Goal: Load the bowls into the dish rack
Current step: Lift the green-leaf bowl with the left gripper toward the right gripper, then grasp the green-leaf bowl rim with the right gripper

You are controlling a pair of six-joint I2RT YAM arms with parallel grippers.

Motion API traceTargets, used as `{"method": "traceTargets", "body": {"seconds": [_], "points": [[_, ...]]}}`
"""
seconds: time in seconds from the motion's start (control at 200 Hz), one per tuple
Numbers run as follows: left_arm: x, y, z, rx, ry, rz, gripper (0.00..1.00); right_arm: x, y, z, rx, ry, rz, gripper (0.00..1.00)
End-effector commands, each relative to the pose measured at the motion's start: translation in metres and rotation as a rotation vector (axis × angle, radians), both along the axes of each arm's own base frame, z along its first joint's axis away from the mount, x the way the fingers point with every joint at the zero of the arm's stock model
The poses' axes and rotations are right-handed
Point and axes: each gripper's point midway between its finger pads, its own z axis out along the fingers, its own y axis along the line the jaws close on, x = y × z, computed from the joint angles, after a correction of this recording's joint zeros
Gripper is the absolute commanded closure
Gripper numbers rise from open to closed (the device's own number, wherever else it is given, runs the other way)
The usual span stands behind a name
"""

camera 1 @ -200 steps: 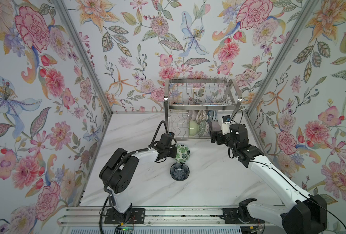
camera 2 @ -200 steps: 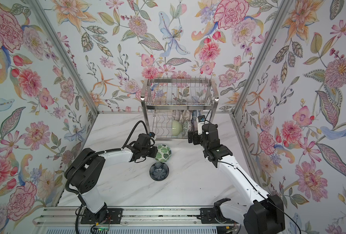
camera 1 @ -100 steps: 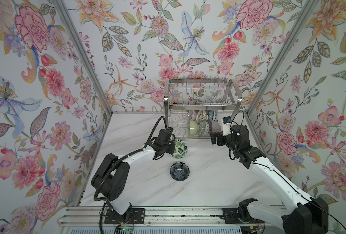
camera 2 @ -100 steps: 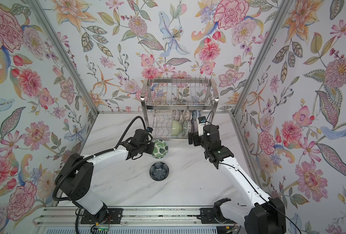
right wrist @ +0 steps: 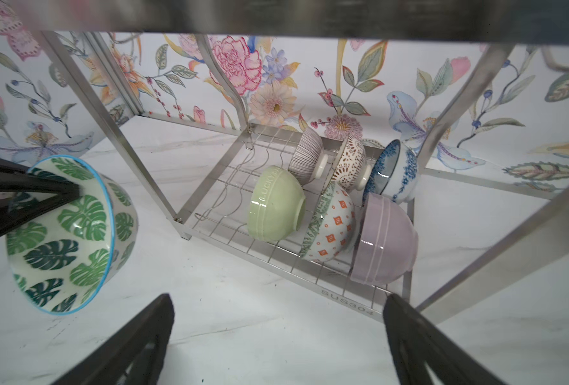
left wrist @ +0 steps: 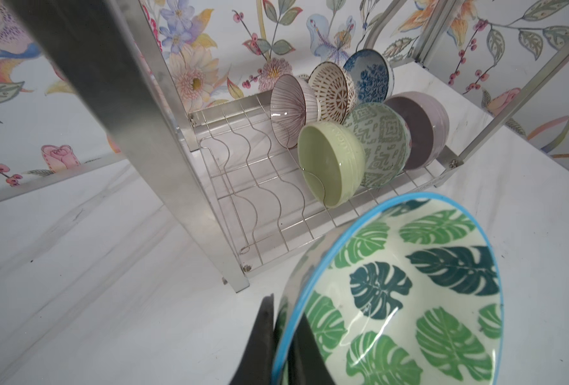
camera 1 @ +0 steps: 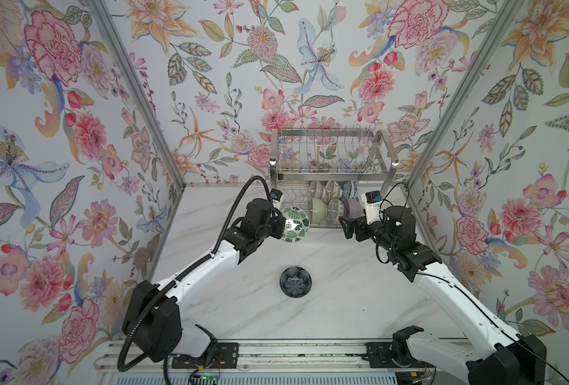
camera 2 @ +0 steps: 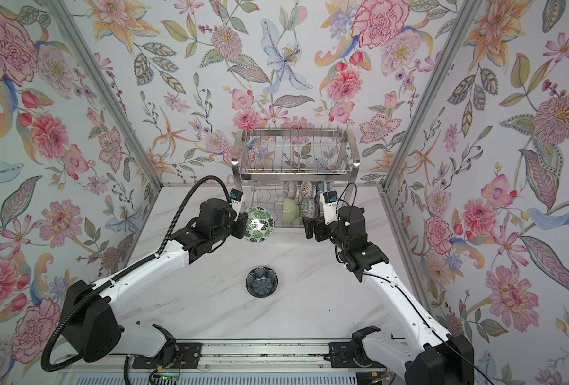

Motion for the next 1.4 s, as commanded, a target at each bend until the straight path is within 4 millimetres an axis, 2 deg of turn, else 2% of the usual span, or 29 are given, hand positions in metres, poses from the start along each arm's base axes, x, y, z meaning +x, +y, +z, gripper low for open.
{"method": "traceTargets", "body": {"seconds": [0.0, 0.18, 0.3, 0.425, 0.505, 0.646, 0.696, 0.901, 1.256, 1.396], "points": [[0.010, -0.015, 0.049, -0.107, -0.140, -0.022, 1.00, -0.010, 0.023, 0.017, 0.079, -0.036, 0.093, 0.01], [0.016, -0.035, 0.076, -0.165, -0.223, -0.058, 1.00, -0.006, 0.043, 0.023, 0.159, -0.018, 0.121, 0.01], [0.016, -0.047, 0.094, -0.224, -0.279, -0.079, 1.00, -0.001, 0.057, 0.023, 0.218, -0.001, 0.149, 0.08], [0.016, -0.056, 0.103, -0.265, -0.305, -0.095, 1.00, 0.004, 0.069, 0.025, 0.261, 0.017, 0.171, 0.15], [0.015, -0.060, 0.103, -0.275, -0.308, -0.098, 1.00, 0.007, 0.077, 0.023, 0.275, 0.031, 0.179, 0.20], [0.013, -0.064, 0.102, -0.300, -0.306, -0.107, 1.00, 0.012, 0.088, 0.017, 0.288, 0.056, 0.191, 0.48], [0.012, -0.066, 0.103, -0.308, -0.307, -0.111, 1.00, 0.015, 0.091, 0.015, 0.290, 0.065, 0.188, 0.54], [0.008, -0.072, 0.100, -0.317, -0.300, -0.127, 1.00, 0.023, 0.098, 0.012, 0.299, 0.077, 0.174, 0.67], [0.005, -0.074, 0.095, -0.319, -0.290, -0.134, 1.00, 0.031, 0.100, 0.008, 0.296, 0.088, 0.129, 1.00], [0.005, -0.074, 0.094, -0.317, -0.287, -0.138, 1.00, 0.031, 0.100, 0.008, 0.294, 0.087, 0.123, 1.00]]}}
